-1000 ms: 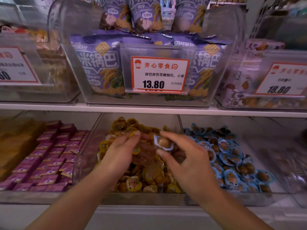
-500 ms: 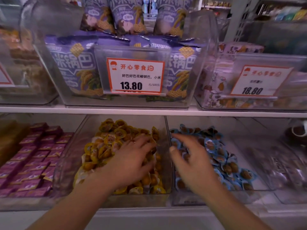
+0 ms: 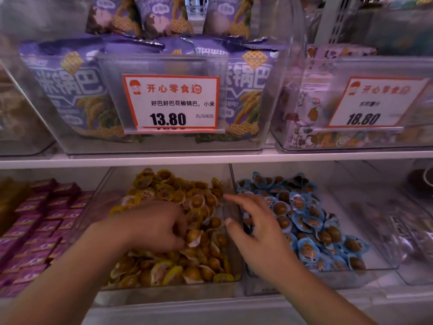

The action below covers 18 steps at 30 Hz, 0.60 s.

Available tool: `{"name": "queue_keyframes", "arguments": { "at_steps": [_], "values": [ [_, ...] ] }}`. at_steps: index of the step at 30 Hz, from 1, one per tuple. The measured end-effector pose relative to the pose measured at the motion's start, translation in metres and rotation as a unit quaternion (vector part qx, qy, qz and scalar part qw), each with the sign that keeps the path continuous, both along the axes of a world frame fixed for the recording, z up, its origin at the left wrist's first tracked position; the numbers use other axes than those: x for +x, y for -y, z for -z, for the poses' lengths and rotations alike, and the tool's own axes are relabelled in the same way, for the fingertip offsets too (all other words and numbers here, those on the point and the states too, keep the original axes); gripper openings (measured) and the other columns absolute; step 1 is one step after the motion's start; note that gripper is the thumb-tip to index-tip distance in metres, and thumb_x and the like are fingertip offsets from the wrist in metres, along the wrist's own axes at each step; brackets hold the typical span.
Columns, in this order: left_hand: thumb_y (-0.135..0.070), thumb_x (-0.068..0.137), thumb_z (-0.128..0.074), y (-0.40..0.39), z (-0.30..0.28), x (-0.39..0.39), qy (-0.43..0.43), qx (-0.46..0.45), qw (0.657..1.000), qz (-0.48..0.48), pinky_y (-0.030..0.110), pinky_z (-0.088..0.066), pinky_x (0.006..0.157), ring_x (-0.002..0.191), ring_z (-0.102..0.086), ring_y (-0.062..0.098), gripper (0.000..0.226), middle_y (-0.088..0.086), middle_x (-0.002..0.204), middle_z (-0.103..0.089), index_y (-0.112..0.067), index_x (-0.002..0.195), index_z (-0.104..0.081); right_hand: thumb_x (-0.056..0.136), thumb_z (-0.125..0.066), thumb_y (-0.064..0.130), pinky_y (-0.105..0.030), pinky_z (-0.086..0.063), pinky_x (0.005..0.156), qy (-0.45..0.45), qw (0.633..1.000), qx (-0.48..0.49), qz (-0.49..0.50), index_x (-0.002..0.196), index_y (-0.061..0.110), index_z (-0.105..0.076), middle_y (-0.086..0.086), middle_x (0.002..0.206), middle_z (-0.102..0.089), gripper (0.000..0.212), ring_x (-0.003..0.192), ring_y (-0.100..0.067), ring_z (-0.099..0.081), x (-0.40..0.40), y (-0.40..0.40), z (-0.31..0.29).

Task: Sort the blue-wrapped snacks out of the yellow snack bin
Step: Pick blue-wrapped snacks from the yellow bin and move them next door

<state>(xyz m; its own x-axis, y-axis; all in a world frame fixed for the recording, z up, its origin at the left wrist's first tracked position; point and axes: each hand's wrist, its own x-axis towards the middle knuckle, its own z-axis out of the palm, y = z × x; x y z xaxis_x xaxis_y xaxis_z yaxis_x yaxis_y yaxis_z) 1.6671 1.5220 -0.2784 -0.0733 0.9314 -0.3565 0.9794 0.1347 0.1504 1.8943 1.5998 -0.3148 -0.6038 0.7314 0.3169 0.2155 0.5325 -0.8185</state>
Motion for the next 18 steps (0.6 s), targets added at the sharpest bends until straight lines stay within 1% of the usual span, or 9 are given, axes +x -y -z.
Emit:
{"name": "queue_keyframes", "arguments": {
  "at_steps": [2,4,5,7,9,11,13,16,18],
  "values": [
    [-0.061,0.06,-0.049,-0.001,-0.001,-0.002,0.014,0.009,1.0,-0.022,0.03,-0.054,0.081,0.085,-0.063,0.004,0.042,-0.015,0.088,-0.069,-0.036,0.085,-0.072,0.093,-0.063,0.02,-0.003,-0.034,0.096,-0.003,1.0,0.008,0.006,0.129,0.037,-0.059,0.019,0.126,-0.047,0.04,0.118,0.012,-0.045,-0.001,0.002,0.0],
    [-0.059,0.072,-0.054,-0.009,0.001,0.0,0.008,0.083,0.996,-0.042,0.033,-0.054,0.071,0.074,-0.063,0.007,0.036,-0.009,0.077,-0.068,-0.027,0.078,-0.07,0.094,-0.062,0.02,-0.001,-0.033,0.094,-0.013,1.0,0.003,0.009,0.127,0.036,-0.06,0.018,0.124,-0.048,0.037,0.116,0.013,-0.046,-0.002,0.003,-0.001],
    [-0.056,0.079,-0.055,-0.015,0.003,0.002,-0.01,0.142,0.989,-0.04,0.033,-0.053,0.069,0.074,-0.063,0.01,0.035,-0.007,0.077,-0.067,-0.024,0.078,-0.069,0.095,-0.061,0.02,-0.001,-0.032,0.093,-0.02,1.0,-0.005,0.01,0.126,0.036,-0.062,0.017,0.124,-0.049,0.035,0.115,0.014,-0.047,-0.002,0.003,-0.002],
    [-0.05,0.087,-0.055,-0.026,0.012,0.013,-0.021,0.244,0.969,-0.015,0.033,-0.051,0.072,0.084,-0.062,0.014,0.025,-0.008,0.089,-0.063,-0.028,0.091,-0.067,0.099,-0.057,0.023,-0.001,-0.032,0.092,-0.038,0.999,-0.029,0.008,0.123,0.035,-0.064,0.016,0.123,-0.052,0.029,0.115,0.013,-0.047,-0.002,0.003,-0.004],
    [-0.047,0.09,-0.056,-0.035,0.028,0.028,-0.005,0.238,0.971,0.016,0.035,-0.051,0.079,0.095,-0.061,0.017,0.027,-0.005,0.104,-0.059,-0.031,0.11,-0.064,0.102,-0.05,0.022,-0.001,-0.033,0.093,-0.061,0.996,-0.059,0.0,0.12,0.037,-0.066,0.015,0.123,-0.054,0.028,0.116,0.013,-0.048,-0.001,0.004,-0.006],
    [-0.044,0.093,-0.053,-0.042,0.046,0.037,-0.027,0.187,0.982,0.033,0.038,-0.05,0.083,0.102,-0.059,0.023,0.029,0.001,0.111,-0.058,-0.028,0.115,-0.064,0.103,-0.046,0.023,-0.002,-0.033,0.094,-0.068,0.995,-0.07,-0.009,0.12,0.038,-0.066,0.015,0.124,-0.055,0.03,0.117,0.012,-0.047,0.0,0.004,-0.008],
    [-0.035,0.091,-0.054,-0.047,0.053,0.034,-0.056,0.179,0.982,0.024,0.037,-0.05,0.086,0.106,-0.058,0.025,0.026,0.003,0.115,-0.059,-0.03,0.113,-0.066,0.103,-0.045,0.026,-0.002,-0.032,0.094,-0.053,0.997,-0.061,-0.013,0.122,0.038,-0.065,0.017,0.125,-0.054,0.029,0.119,0.012,-0.047,0.001,0.004,-0.007],
    [-0.027,0.083,-0.06,-0.044,0.049,0.027,-0.056,0.198,0.978,0.013,0.037,-0.046,0.094,0.106,-0.06,0.021,0.027,-0.003,0.113,-0.066,-0.034,0.107,-0.069,0.103,-0.045,0.028,-0.001,-0.031,0.093,-0.042,0.998,-0.045,-0.005,0.123,0.036,-0.065,0.016,0.126,-0.053,0.029,0.118,0.012,-0.046,0.0,0.004,-0.007],
    [-0.022,0.079,-0.062,-0.037,0.037,0.023,-0.002,0.239,0.971,-0.022,0.032,-0.048,0.091,0.099,-0.065,0.016,0.022,-0.008,0.101,-0.072,-0.035,0.095,-0.073,0.103,-0.046,0.027,-0.001,-0.031,0.093,-0.04,0.999,-0.037,-0.001,0.123,0.036,-0.065,0.015,0.125,-0.054,0.029,0.117,0.012,-0.046,0.0,0.003,-0.007]
  ]
}}
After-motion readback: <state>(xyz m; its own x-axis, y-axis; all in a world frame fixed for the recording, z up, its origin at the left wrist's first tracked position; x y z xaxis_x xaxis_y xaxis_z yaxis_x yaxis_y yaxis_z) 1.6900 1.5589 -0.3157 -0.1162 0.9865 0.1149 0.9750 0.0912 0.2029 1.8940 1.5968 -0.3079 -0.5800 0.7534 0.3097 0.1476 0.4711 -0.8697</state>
